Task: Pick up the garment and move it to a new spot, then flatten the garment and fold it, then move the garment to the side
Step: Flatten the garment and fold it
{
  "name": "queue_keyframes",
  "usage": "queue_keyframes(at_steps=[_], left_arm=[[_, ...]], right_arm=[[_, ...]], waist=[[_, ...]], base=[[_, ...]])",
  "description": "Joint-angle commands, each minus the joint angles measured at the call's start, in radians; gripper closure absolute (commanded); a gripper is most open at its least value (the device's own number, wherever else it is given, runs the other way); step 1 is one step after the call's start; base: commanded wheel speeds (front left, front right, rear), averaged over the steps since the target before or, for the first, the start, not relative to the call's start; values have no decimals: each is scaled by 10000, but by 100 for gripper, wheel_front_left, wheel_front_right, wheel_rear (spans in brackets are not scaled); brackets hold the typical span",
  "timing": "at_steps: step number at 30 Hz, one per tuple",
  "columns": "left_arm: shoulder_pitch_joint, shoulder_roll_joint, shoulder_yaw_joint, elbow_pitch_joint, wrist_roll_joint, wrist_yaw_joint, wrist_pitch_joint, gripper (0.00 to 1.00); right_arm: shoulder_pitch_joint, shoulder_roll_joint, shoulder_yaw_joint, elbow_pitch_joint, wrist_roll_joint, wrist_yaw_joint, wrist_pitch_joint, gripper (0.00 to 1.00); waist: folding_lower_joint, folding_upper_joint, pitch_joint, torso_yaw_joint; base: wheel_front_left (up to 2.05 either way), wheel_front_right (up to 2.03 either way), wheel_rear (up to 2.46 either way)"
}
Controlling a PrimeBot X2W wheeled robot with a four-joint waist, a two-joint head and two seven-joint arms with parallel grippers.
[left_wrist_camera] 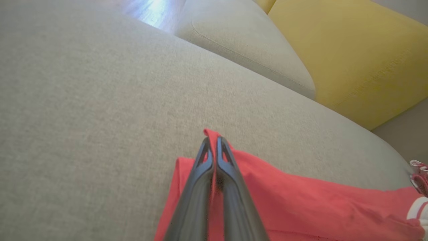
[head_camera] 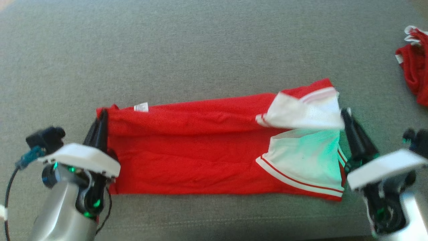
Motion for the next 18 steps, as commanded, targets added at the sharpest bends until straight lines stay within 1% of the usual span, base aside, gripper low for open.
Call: queue_keyframes(at_steps=[1,2,3,8,9,10,11,12,14,15,18], left_arm=[[170,388,510,-671,-216,131,202,100],[380,414,541,-849,-282,205,309,100],[692,411,604,-1113,-442,315,487,100],[1121,567,455,-1204,-267,615,760,100],[1177,534,433,-1179,-277,656,787,75],[1238,517,409,-1135,-246,739,801,30],[1286,540,348,-1093,-128,823,773,0],[1324,528,323,-1074,-56,886,693,0],[1411,593,204,-1012,301,1144,491,0],[1411,593,204,-1012,301,1144,491,0],[1541,656,5,-1061,944,1564,-56,0]], right_arm=[[349,229,-67,-685,-12,33,206,100],[625,344,-183,-809,-75,33,293,100],[1068,593,-383,-976,-171,33,458,100],[1772,1044,-539,-1185,-429,33,800,100],[1860,1080,-522,-1155,-572,33,857,97],[1929,1123,-497,-1122,-692,33,882,62],[1986,1161,-478,-1078,-823,33,891,0],[2028,1126,-461,-1022,-1169,33,865,0],[2087,1180,-327,-952,-1495,33,822,0],[2087,1180,-327,-952,-1495,33,822,0],[2045,1164,-217,-888,-2227,33,522,0]], waist=[[1,0,-49,-92],[1,0,-50,-101],[1,0,-40,-101],[1,0,-33,-107],[1,0,-38,-119],[1,0,-45,-132],[1,0,-56,-141],[1,0,-61,-148],[1,0,-96,-154],[1,0,-96,-154],[1,0,-160,-206]], base=[[0,0,0],[0,0,0],[0,0,0],[0,0,0],[0,0,0],[0,0,0],[0,0,0],[0,0,0],[0,0,0],[0,0,0],[0,0,0]])
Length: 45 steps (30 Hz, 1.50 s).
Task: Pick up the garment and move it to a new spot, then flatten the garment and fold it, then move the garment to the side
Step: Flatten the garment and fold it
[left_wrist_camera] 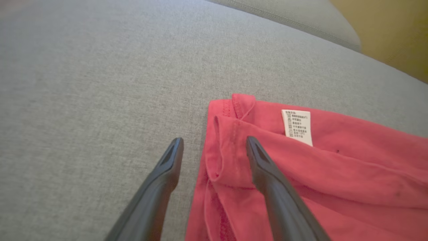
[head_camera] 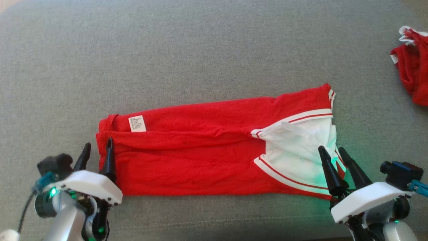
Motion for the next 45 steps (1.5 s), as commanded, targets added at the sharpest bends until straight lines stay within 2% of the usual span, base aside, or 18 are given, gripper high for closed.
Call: queue_keyframes(at_steps=[1,5,9,14,20,30,45], left_arm=[[-130,287,311,-335,220,146,-256,0],[133,83,295,-912,803,590,-825,0],[470,-206,367,-1686,1216,771,-977,0],[773,-383,487,-2547,1898,844,-999,0],[1155,-351,260,-2940,2658,781,-1002,0],[1533,-361,103,-3067,3033,713,-1003,0],[1136,-399,19,-2902,3168,566,-1004,0]], right_arm=[[-160,-36,235,-310,-161,33,-246,0],[-338,25,182,-323,-691,33,-1086,0],[-443,-41,-22,-329,-1447,33,-1846,0],[-656,-188,-160,-402,-2509,33,-2598,0],[-526,-235,-239,-386,-3391,33,-2850,0],[-188,-103,-225,-329,-3603,33,-2790,0],[-321,-48,-543,-39,-3355,33,-2459,0]], waist=[[0,-1,-56,-15],[0,-1,-280,13],[0,-1,-550,77],[0,-1,-830,135],[0,-1,-1140,237],[0,-1,-1418,351],[0,-1,-1164,538]], base=[[0,0,0],[0,0,0],[0,0,0],[0,0,0],[0,0,0],[0,0,0],[0,0,0]])
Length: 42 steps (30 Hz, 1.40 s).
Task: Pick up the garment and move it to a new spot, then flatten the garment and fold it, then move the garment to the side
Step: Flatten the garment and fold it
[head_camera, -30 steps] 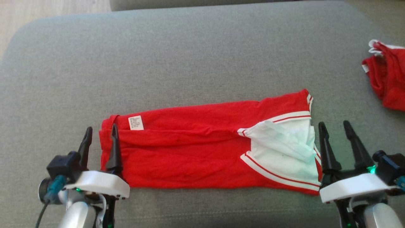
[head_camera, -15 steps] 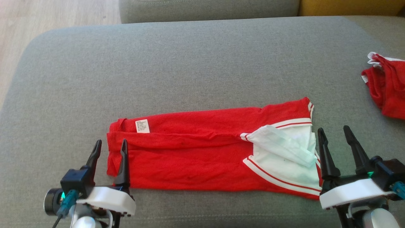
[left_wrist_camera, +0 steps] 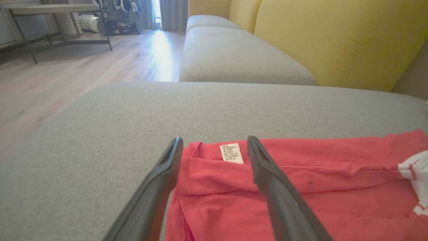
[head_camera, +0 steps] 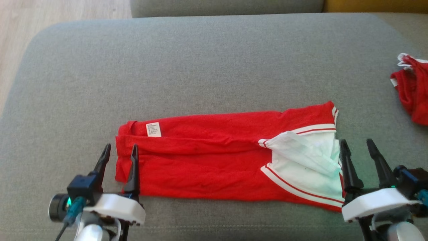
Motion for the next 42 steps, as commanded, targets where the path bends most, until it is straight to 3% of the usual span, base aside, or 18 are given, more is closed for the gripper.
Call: queue_keyframes(at_steps=[1,9,20,22,31,42], left_arm=[[-623,86,362,-288,136,-55,-122,0],[-1355,-110,152,-143,225,-214,-122,0],[-1964,-494,116,54,384,-441,-122,0],[-1977,-521,156,45,428,-466,-122,0],[-2017,-573,390,-6,579,-568,-122,0],[-1944,-650,553,-76,701,-662,-122,0]], right_arm=[[-337,-45,47,-93,213,33,208,0],[-1304,-383,29,1755,304,33,1135,0],[-1753,-149,-156,3288,259,33,2666,0],[-1725,-94,-198,3248,316,33,2777,100],[-1733,-144,-731,2635,469,33,2665,100],[-1465,-544,-2243,1554,417,33,2825,100]], waist=[[1,0,105,34],[1,0,917,363],[1,0,1389,513],[1,0,1414,482],[1,0,1489,211],[1,0,1482,-69]], base=[[0,0,0],[0,0,0],[0,0,0],[0,0,0],[0,0,0],[0,0,0]])
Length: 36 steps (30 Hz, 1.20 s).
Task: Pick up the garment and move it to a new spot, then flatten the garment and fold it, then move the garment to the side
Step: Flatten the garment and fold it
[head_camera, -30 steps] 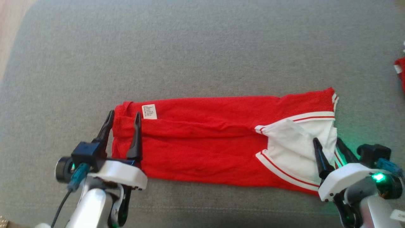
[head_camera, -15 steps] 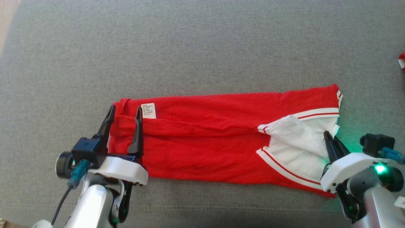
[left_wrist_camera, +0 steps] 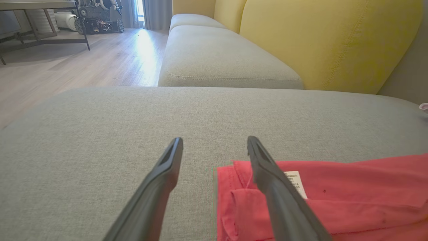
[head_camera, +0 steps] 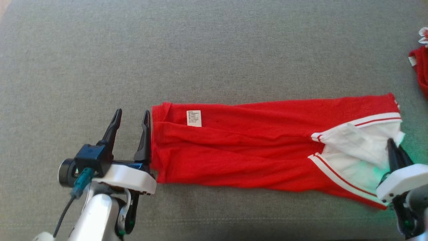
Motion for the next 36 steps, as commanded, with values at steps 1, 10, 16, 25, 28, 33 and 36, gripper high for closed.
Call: queue_keyframes(at_steps=[1,10,16,25,28,33,36], left_arm=[[-341,97,396,-359,93,-49,-120,0],[-149,-3,472,-264,117,-108,-120,0],[-124,-50,484,-230,131,-172,-120,0],[-121,-164,475,-143,153,-232,-120,0],[-150,-203,447,-98,159,-276,-120,0],[-240,-292,351,-23,182,-363,-120,0],[-330,-347,290,8,201,-421,-120,0]], right_arm=[[-11,-264,104,-439,-16,-11,-3,100],[121,-184,1561,-2857,1304,-11,689,100],[83,-61,2952,-4528,2875,-11,1938,100],[-468,398,5616,-4074,4240,-11,2290,100],[-898,569,6520,-3251,4628,-11,1822,100],[-1873,668,7677,-1782,5163,-11,482,100],[-2491,675,8193,-983,5431,-11,-406,100]], waist=[[0,0,1,-16],[0,0,-411,-208],[0,0,-578,-149],[0,0,-687,296],[0,0,-660,476],[0,0,-534,830],[0,0,-417,1031]], base=[[0,0,0],[0,0,0],[0,0,0],[0,0,0],[0,0,0],[0,0,0],[0,0,0]])
